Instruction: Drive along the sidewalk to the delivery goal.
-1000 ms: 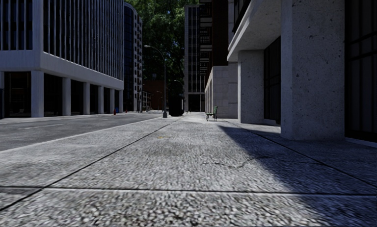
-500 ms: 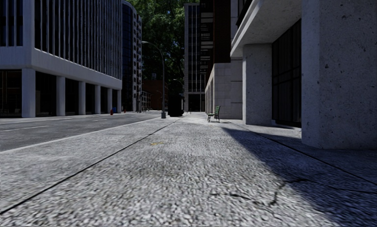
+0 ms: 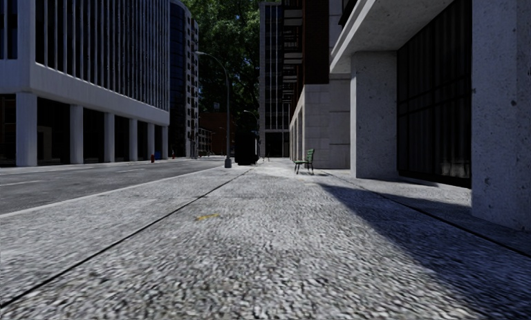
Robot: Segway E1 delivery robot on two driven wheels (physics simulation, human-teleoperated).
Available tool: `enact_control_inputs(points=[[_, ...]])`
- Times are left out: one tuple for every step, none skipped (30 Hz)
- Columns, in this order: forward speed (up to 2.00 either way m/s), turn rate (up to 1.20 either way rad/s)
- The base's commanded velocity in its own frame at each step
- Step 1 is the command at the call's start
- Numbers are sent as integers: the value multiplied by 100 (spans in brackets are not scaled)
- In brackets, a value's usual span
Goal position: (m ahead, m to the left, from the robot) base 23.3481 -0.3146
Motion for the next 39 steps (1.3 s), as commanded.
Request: enact_control_inputs(points=[[200, 0], [200, 0], [200, 0], [200, 0], [200, 0], [200, 0], [200, 0], [200, 0], [200, 0], [200, 0], [200, 0], [200, 0], [200, 0], [200, 0], [200, 0], [200, 0], [200, 0], [200, 0], [200, 0], [200, 0], [200, 0], [200, 0], [200, 0], [200, 0], [200, 0], [200, 0], [200, 0], [200, 0], [200, 0], [200, 0], [200, 0], [200, 0], [200, 0], [200, 0], [200, 0], [200, 0], [200, 0], [200, 0], [200, 0]])
